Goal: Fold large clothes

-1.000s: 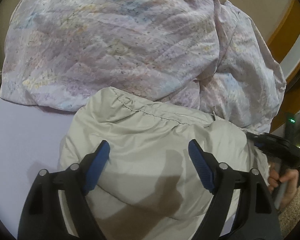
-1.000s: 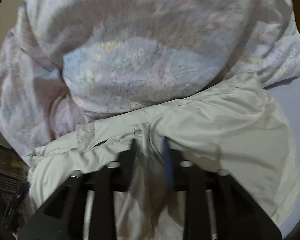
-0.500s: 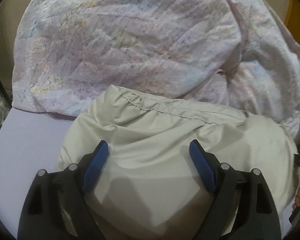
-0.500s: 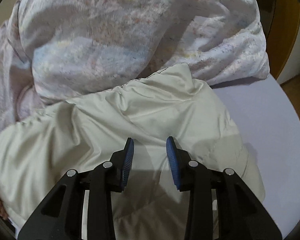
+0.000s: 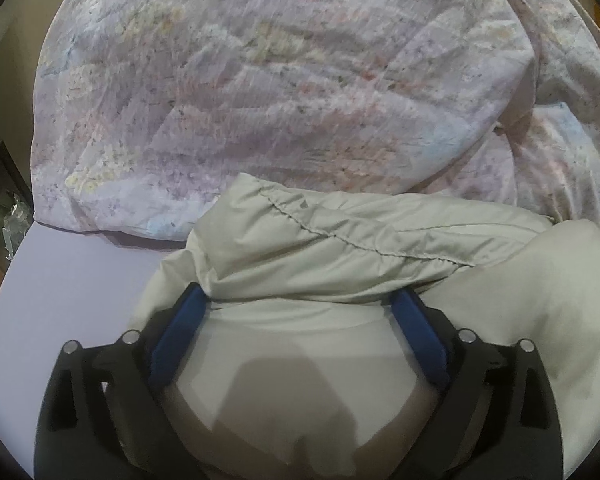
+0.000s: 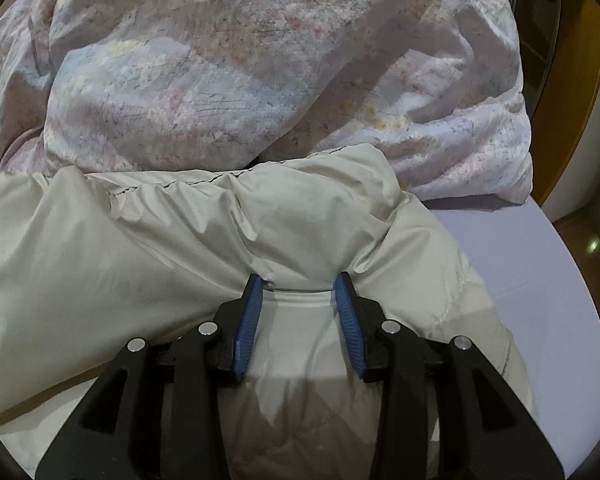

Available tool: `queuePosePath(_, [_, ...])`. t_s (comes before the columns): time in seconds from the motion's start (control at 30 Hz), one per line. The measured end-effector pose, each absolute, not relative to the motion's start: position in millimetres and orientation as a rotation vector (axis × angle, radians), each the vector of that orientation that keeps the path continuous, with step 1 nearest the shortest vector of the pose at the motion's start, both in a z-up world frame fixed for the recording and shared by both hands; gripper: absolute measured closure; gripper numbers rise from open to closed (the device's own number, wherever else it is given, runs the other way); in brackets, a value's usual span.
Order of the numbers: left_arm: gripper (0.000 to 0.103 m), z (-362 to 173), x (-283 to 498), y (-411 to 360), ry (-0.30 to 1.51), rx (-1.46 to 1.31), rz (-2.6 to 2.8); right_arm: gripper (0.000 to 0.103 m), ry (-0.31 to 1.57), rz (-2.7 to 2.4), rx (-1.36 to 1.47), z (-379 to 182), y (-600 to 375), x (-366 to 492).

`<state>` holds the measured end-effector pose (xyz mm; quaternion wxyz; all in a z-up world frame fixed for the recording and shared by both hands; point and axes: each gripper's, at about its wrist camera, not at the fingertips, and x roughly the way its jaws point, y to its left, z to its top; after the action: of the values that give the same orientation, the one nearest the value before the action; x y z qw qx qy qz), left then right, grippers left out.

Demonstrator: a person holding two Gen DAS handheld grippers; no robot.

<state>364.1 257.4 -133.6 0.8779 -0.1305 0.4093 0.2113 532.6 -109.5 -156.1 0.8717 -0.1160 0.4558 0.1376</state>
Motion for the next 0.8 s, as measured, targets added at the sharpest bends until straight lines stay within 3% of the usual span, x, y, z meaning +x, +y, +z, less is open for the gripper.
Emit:
queuePosePath(0.2, [0.002, -145.4, 376.3, 258.0, 0.846, -0.270, 0.456, 0.060, 0.914, 0.279, -0.254, -160.7, -105.7, 532.0])
queuePosePath(0.8, [0.002, -173.9, 380.1, 251.2, 0.831, -0.257, 0.470, 0.058, 0.949, 0.287, -0.246, -169.6, -106.9, 541.3])
